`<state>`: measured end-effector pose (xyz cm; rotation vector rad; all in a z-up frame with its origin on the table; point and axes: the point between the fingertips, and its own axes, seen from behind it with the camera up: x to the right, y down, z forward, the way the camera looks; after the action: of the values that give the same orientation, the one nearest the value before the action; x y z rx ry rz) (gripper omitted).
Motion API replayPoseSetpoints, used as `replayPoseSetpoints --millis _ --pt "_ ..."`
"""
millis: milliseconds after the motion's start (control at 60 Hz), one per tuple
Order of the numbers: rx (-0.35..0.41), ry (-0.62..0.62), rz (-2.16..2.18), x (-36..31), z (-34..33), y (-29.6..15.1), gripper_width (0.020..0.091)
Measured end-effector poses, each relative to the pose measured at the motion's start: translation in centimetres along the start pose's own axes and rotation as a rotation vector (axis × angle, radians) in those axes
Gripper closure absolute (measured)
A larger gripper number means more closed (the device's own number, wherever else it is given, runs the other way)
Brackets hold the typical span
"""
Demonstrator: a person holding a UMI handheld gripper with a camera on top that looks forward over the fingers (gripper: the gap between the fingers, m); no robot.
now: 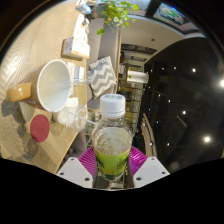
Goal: Pour water
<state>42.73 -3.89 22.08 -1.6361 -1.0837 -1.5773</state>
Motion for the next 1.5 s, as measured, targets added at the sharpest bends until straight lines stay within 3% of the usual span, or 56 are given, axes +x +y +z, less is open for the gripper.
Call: replayPoseSetpoints --millis 250,583,867,1117,1500 --pt "-0.027 -0.01 -0.327 -2.7 1.2 -1.0 0.0704" --pt "0.002 -0.062 -0.13 -1.1 0.8 -1.9 0.0703" --pt "0.104 -0.341 0.63 -0.7 -1.2 -3.0 0.0702" --pt "0.127 -0.636 1.228 -5.5 -0.6 -3.7 0.0701" --pt "0.174 -0.831 1.379 -13.9 0.7 -6.1 0.07"
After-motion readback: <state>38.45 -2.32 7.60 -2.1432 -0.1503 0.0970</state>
